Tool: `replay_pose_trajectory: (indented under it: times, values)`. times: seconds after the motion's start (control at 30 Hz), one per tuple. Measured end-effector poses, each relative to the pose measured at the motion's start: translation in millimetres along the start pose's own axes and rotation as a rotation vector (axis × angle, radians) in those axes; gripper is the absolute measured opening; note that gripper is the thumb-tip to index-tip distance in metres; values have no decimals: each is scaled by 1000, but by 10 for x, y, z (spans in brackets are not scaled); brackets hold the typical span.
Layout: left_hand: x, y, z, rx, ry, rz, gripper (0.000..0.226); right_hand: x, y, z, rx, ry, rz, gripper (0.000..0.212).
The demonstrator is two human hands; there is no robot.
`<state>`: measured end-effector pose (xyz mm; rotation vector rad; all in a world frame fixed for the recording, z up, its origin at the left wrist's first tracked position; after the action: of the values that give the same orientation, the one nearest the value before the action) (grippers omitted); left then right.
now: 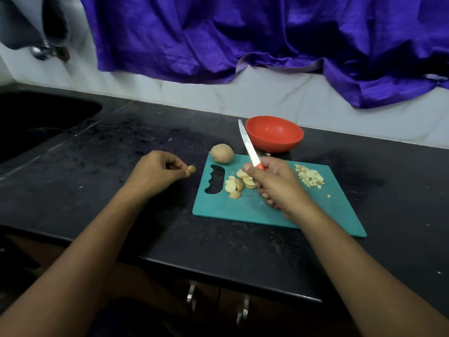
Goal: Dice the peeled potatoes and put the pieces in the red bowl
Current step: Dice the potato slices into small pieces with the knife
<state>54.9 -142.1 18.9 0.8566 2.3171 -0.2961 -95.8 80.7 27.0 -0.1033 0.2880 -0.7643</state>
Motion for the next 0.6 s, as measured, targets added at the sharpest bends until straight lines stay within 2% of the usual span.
replay_pose_trajectory:
  times: [0.13, 0.23, 0.3, 0.37, 0.47, 0.6]
  values:
    - [-60, -30, 104, -60, -193, -20, 15, 130, -23, -48, 8, 7, 11, 23]
    - [-94, -82, 186, -122, -254, -51, 20, 157, -17, -68, 5, 14, 19, 19]
    - [-117, -91, 209, -148, -244, -72, 28, 133, 0, -73, 13, 10, 13, 19]
    - [-137, -95, 212, -146, -172, -79, 26, 77, 12, -70, 20, 10, 4, 21]
    - [-128, -69, 81, -76, -75, -94, 14, -71, 13, -19, -12, 27, -30, 14]
    - [141, -19, -376, 98, -13, -19, 10, -393, 43, -17, -47, 128, -151, 6]
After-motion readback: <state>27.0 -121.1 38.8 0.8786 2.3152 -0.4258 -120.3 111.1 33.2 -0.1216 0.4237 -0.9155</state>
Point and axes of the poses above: each hand's wrist, its own y-axis away from the middle knuckle, its own x-axis out of the palm, z = x × y, the point moved 7 cm from there along -y, towards the middle knuckle, and after that the axes turned 9 degrees about -x, right-handed, at the moved point
